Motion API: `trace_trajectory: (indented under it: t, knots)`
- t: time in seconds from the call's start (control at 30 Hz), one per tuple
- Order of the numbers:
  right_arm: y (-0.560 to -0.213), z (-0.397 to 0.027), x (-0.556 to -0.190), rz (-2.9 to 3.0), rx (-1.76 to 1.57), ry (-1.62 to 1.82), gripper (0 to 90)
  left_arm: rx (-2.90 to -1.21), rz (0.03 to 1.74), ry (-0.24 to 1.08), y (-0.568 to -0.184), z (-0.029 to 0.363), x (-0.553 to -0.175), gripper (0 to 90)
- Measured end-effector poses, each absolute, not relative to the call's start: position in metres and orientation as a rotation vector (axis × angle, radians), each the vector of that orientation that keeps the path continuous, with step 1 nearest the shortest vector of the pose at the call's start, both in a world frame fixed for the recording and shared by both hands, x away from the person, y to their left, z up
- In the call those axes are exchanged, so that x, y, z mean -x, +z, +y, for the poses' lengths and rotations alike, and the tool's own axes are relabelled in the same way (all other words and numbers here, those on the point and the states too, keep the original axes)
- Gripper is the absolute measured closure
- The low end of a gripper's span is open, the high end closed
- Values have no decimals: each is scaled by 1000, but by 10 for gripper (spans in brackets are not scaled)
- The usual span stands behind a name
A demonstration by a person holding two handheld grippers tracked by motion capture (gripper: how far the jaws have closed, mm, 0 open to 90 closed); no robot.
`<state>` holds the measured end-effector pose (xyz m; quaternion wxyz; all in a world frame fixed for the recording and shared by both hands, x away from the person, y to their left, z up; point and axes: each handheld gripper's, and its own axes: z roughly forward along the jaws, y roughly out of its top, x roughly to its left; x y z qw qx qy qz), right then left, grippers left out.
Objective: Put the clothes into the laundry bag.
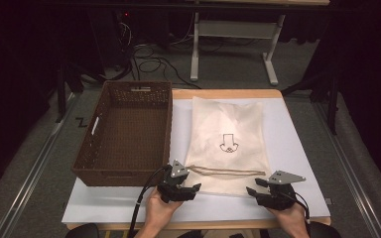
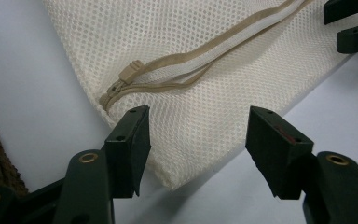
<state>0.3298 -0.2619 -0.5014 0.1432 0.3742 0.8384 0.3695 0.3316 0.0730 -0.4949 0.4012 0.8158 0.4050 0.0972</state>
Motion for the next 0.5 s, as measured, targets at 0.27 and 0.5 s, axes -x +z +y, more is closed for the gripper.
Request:
trace_trajectory:
  t: [0.27,0.5]
  knots:
    - [-507,-261,-331,2432,-1100,1058,486,-2073,1042,224,-505,72,-335,396]
    - [-507,-262,-331,2425,-1107,1064,483,-2067,1047,229,-506,73,-333,395]
